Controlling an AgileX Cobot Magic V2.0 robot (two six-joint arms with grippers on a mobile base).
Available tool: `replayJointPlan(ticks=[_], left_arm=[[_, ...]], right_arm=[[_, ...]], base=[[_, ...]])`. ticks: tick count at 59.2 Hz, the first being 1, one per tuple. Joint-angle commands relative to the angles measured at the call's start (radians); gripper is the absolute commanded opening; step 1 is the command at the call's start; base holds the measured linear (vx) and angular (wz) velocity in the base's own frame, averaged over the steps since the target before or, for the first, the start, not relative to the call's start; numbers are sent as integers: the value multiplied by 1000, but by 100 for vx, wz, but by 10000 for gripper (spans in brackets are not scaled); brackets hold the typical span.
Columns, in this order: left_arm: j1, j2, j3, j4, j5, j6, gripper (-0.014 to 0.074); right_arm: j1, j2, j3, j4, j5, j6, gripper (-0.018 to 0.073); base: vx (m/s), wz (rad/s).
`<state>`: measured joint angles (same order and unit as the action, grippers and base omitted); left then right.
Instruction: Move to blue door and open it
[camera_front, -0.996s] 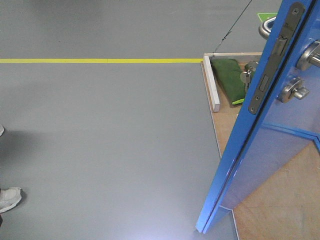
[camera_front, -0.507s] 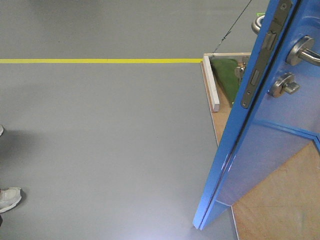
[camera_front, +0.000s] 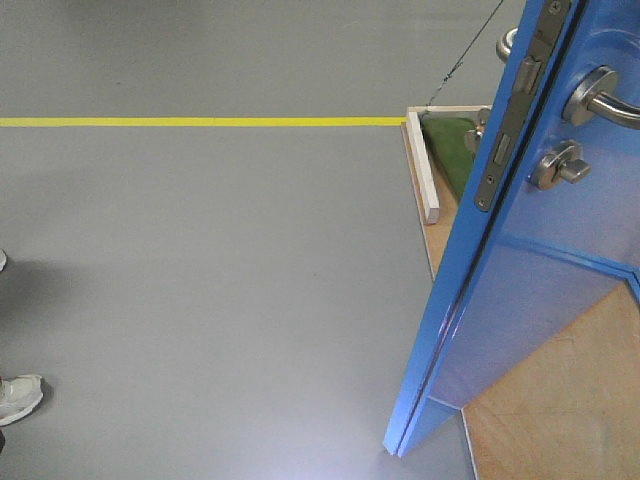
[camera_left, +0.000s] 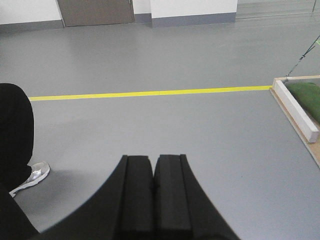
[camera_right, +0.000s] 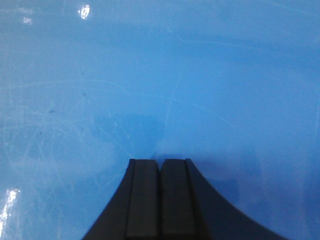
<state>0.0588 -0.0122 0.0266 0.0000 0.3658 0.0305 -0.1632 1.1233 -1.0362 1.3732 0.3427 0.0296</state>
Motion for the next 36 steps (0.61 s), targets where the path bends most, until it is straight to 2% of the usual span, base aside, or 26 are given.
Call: replayJointPlan(ticks=[1, 36], left_arm=[[-8, -15, 4, 0, -78, -3, 70], [-8, -15, 4, 0, -78, -3, 70]], right_arm=[[2, -14, -31, 18, 5, -12, 2], [2, -14, -31, 18, 5, -12, 2]], base=[[0, 0], [2, 2]])
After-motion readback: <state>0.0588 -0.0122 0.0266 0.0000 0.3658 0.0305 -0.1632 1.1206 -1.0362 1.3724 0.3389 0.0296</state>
